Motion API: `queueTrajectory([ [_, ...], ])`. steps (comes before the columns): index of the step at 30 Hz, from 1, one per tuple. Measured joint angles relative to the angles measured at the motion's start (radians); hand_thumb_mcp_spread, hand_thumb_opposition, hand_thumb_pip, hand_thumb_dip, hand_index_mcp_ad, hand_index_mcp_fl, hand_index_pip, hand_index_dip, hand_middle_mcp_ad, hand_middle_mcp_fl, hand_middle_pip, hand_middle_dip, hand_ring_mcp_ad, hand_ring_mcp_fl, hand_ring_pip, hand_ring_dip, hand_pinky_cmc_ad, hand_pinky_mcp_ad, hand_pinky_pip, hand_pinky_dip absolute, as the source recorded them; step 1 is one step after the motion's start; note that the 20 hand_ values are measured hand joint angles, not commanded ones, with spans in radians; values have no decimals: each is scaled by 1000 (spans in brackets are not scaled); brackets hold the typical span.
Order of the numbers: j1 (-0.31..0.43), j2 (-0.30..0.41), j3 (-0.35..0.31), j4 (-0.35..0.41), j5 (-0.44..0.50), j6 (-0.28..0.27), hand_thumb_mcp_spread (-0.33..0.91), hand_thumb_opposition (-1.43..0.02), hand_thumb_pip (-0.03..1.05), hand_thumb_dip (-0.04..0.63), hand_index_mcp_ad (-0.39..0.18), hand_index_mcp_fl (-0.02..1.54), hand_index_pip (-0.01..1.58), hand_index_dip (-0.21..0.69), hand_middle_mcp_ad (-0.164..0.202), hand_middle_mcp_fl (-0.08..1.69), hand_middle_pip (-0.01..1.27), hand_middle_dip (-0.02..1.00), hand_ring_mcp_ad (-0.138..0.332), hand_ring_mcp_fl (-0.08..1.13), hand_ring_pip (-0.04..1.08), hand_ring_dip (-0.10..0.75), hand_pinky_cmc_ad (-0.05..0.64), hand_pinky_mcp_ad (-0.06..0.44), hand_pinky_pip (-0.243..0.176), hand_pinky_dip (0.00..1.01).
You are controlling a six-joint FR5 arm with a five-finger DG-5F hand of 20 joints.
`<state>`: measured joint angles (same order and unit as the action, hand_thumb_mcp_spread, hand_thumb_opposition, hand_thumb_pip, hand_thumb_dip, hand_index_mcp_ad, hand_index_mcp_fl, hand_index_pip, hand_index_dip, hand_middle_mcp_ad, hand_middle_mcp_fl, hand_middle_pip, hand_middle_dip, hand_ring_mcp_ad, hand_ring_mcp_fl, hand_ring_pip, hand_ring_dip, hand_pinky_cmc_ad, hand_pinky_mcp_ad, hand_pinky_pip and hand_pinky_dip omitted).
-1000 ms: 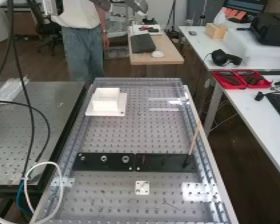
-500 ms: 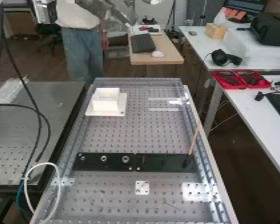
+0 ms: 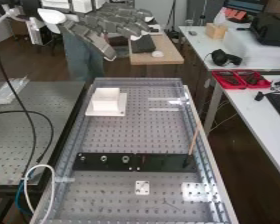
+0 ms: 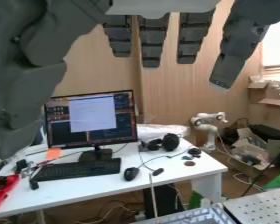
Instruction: Grab the larger nut and place it in the white container
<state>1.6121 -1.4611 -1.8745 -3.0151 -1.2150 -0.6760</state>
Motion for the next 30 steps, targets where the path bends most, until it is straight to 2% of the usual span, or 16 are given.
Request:
queueTrajectory([
  [5, 31, 6, -82, 75, 123, 25, 197, -730, 478, 63, -54, 26, 103, 19, 59, 7, 141, 253, 161, 0, 89, 154, 424, 340, -106, 646],
  [10, 65, -5, -142, 145, 247, 25, 213, -730, 480, 63, -58, 24, 103, 19, 58, 14, 141, 253, 164, 0, 89, 154, 424, 340, -106, 660],
  [11, 74, -9, -157, 160, 278, 27, 213, -730, 499, 80, -54, 24, 103, 19, 59, 24, 141, 253, 166, 0, 93, 157, 428, 344, -106, 681],
  [15, 99, -24, -203, 203, 363, 48, 215, -726, 532, 80, -54, 37, 108, 16, 59, 24, 141, 253, 164, 0, 93, 157, 424, 342, -106, 681],
  [22, 131, -61, -251, 239, 454, 102, 222, -740, 562, 110, -54, 42, 264, 19, 59, 24, 141, 253, 166, 0, 89, 157, 428, 344, -106, 695],
  [30, 157, -140, -293, 286, 530, 203, 264, -775, 614, 126, -75, 40, 497, 0, 56, 26, 141, 251, 166, 0, 87, 157, 424, 344, -106, 695],
])
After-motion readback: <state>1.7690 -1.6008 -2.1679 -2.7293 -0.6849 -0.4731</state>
